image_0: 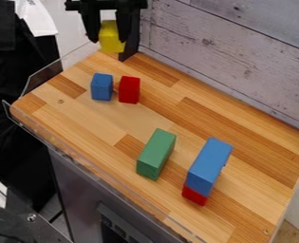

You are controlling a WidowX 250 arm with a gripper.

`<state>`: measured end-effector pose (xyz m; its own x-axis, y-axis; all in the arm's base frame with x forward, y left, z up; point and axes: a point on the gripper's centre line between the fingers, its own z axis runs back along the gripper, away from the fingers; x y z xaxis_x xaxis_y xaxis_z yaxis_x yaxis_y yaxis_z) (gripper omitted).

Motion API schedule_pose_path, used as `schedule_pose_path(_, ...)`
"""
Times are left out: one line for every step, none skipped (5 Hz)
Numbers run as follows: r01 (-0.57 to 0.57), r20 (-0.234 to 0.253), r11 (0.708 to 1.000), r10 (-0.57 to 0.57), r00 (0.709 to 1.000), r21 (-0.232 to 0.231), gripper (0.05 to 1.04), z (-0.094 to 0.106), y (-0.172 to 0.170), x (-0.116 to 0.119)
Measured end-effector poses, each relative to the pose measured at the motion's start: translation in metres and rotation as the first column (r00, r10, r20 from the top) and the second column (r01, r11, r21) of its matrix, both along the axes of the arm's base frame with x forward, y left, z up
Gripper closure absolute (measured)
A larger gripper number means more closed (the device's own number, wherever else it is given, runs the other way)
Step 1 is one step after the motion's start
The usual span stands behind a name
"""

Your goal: Remove the yellow cube from the green block and put it on top of the blue and red cubes

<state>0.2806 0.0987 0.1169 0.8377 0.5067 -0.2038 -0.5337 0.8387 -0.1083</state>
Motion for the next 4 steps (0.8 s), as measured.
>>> schedule_pose_path(-0.001,-0.043,1.0,0.0,0.999,-0.007,0.546,-0.015,0.002,0.0)
schedule_pose_path(0.008,-0.091,0.999,-0.013,0.996,-0.051,0.546,-0.031,-0.002,-0.001)
schedule_pose_path(0.015,-0.154,0.995,-0.031,0.988,-0.102,0.547,-0.057,-0.005,-0.002)
schedule_pose_path(0.024,-0.175,0.995,-0.041,0.984,-0.101,0.546,-0.065,-0.004,0.001)
